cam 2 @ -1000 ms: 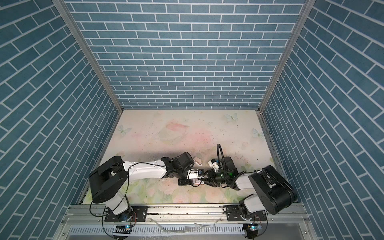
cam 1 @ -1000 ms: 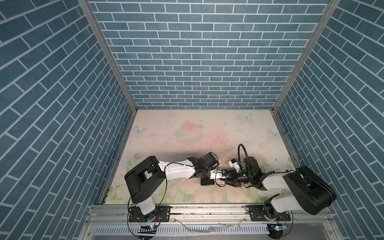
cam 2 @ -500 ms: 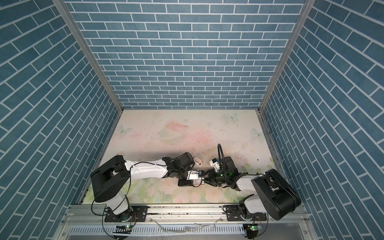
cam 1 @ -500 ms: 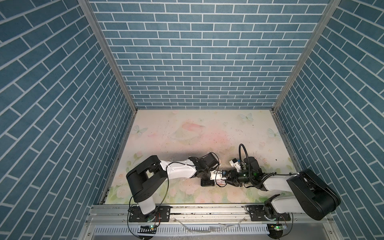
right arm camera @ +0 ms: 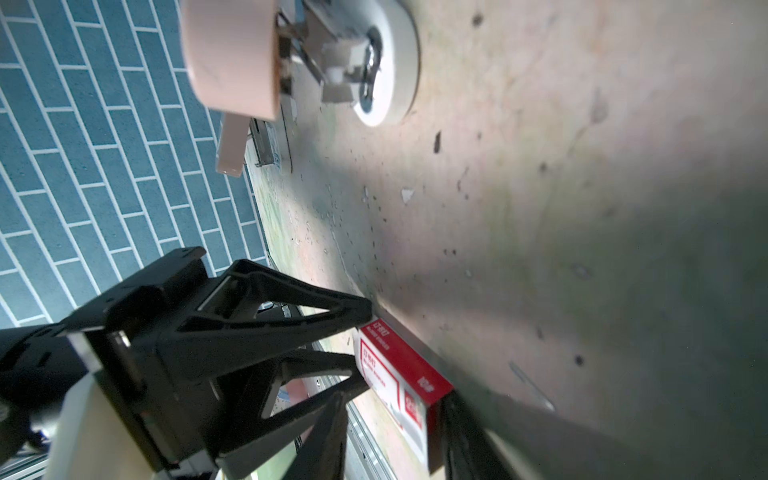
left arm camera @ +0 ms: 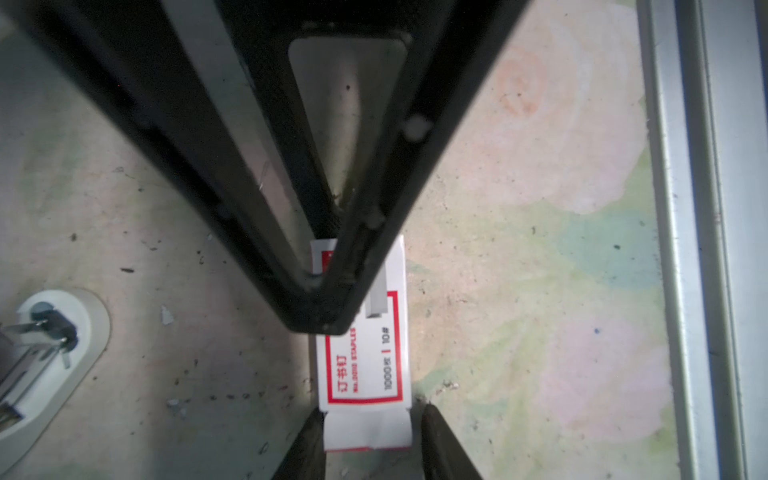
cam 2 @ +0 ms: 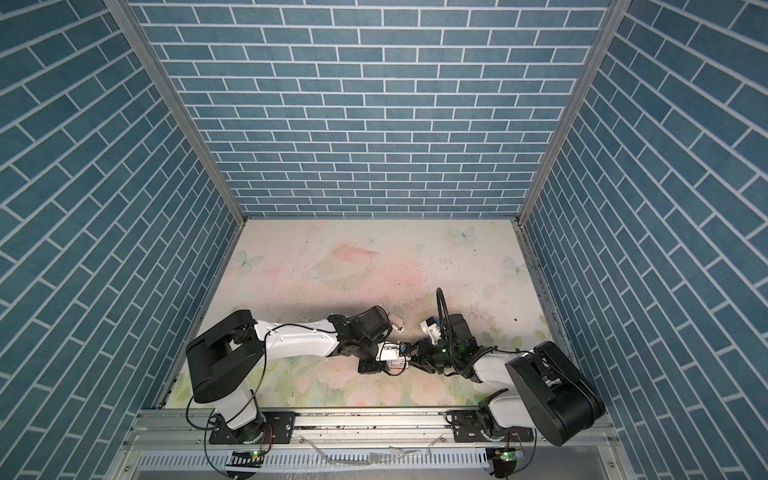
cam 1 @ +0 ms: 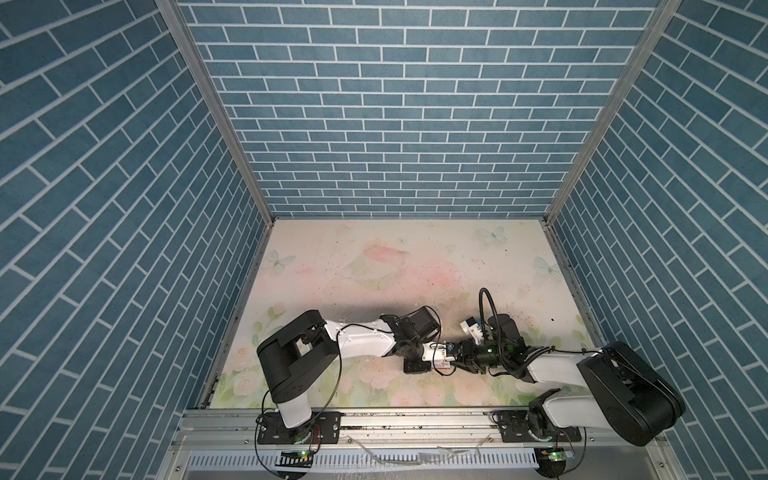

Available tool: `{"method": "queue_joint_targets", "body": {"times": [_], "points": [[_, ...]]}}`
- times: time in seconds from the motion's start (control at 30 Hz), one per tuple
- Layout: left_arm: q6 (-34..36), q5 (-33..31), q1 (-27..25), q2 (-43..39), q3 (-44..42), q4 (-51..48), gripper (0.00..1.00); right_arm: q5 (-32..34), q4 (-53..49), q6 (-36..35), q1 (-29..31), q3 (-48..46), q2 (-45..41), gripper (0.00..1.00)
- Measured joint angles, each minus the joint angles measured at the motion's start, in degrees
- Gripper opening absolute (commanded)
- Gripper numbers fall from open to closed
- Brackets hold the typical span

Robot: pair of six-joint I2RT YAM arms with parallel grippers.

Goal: Load the staples into the stapler

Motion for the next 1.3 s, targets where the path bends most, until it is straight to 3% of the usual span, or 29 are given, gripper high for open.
{"method": "queue_joint_targets", "body": {"times": [0.6, 1.3], "points": [[0.0, -0.63, -0.74, 0.11, 0.07, 0.17, 0.31, 1.03, -7.02, -1.84, 0.0, -0.11, -3.54, 0.27], [0.0, -0.61, -0.74, 0.37, 0.33, 0.15, 0.31, 1.03, -6.21, -2.84, 0.0, -0.11, -2.12, 0.11]]}}
